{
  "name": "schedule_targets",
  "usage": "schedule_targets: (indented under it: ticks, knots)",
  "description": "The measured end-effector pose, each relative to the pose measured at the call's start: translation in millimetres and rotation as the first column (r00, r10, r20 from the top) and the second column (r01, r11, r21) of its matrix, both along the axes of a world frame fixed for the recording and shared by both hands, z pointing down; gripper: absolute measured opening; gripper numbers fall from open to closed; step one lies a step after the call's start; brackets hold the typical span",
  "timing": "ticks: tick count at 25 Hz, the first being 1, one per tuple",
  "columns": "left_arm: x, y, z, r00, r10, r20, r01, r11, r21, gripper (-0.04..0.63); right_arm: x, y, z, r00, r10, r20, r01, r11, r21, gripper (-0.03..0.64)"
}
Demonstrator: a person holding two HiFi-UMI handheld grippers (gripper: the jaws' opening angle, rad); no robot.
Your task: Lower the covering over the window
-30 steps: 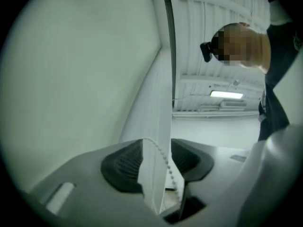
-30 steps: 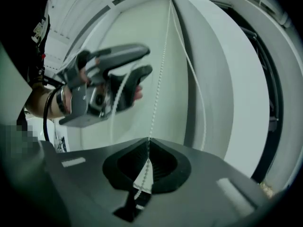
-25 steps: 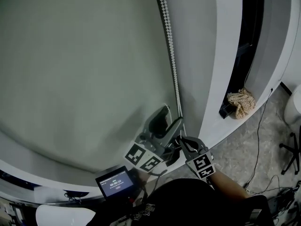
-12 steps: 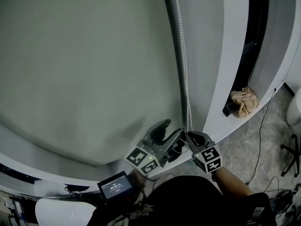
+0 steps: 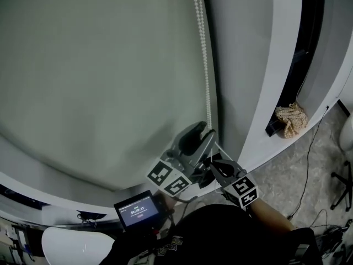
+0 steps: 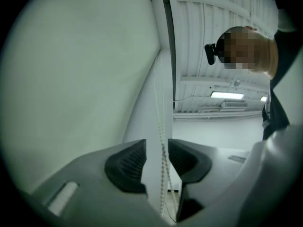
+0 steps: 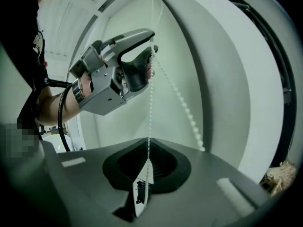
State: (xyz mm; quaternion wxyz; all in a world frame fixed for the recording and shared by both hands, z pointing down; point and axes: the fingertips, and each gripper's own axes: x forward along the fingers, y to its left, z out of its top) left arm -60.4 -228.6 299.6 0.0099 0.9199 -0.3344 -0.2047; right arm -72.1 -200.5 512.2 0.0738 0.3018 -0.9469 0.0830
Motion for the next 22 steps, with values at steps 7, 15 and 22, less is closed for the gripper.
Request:
schedule_targets:
  ticks: [7, 15, 22]
  knots:
    - [9, 9, 15, 0.997, 0.069, 0.024, -0.069, 0.998, -0.005, 0.158, 22, 0, -3, 0.968, 0.009, 0.253, 0.044, 0.978, -0.205, 0.014]
    - [23, 20, 82, 0.977, 0.123, 0.176, -0.102, 0.987, -0.124, 0.147, 37, -11, -1, 0.954, 0.079, 0.289, -0.001, 0.966, -0.259, 0.014]
    - [21, 5, 44, 0.994, 0.065, 0.091, -0.06, 0.997, -0.057, 0.104, 12, 4, -5, 0.971, -0.009, 0.238, 0.059, 0.977, -0.205, 0.014]
